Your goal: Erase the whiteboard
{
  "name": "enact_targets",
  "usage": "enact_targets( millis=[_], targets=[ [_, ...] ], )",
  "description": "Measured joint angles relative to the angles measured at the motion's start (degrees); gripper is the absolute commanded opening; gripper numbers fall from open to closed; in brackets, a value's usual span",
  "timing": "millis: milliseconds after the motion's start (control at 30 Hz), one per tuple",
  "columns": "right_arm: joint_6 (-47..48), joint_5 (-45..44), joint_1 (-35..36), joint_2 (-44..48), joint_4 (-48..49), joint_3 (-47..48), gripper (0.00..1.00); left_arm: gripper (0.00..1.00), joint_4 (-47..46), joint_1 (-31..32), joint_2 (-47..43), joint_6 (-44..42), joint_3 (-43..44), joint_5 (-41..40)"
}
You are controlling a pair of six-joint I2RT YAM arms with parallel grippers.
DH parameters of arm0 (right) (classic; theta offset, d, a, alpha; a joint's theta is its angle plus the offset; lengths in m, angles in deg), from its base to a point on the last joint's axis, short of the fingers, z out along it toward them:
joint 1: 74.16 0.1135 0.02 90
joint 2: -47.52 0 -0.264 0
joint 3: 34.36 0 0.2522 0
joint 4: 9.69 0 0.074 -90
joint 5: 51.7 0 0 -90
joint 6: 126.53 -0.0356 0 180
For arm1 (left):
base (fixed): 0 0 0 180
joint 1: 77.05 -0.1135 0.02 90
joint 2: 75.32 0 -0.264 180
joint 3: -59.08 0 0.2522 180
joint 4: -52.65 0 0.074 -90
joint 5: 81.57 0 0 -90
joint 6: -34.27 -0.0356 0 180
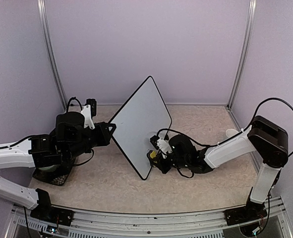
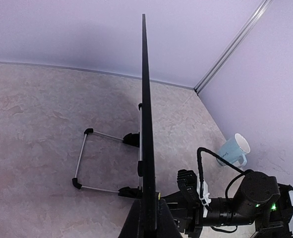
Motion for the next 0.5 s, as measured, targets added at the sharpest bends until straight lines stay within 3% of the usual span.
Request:
enact_targets(
  millis=[233,500],
  targets=[
    [4.39,-2.89,-0.04,0.2,-7.48,10.36,0.0,0.0,0.15,0.0,-0.44,-0.94,-0.02,-0.46],
    [6.05,-3.65,-0.61,0.79,-4.83,13.57,0.0,0.0,0.52,0.0,-1.46,0.11,-0.87,-0.81]
  ],
)
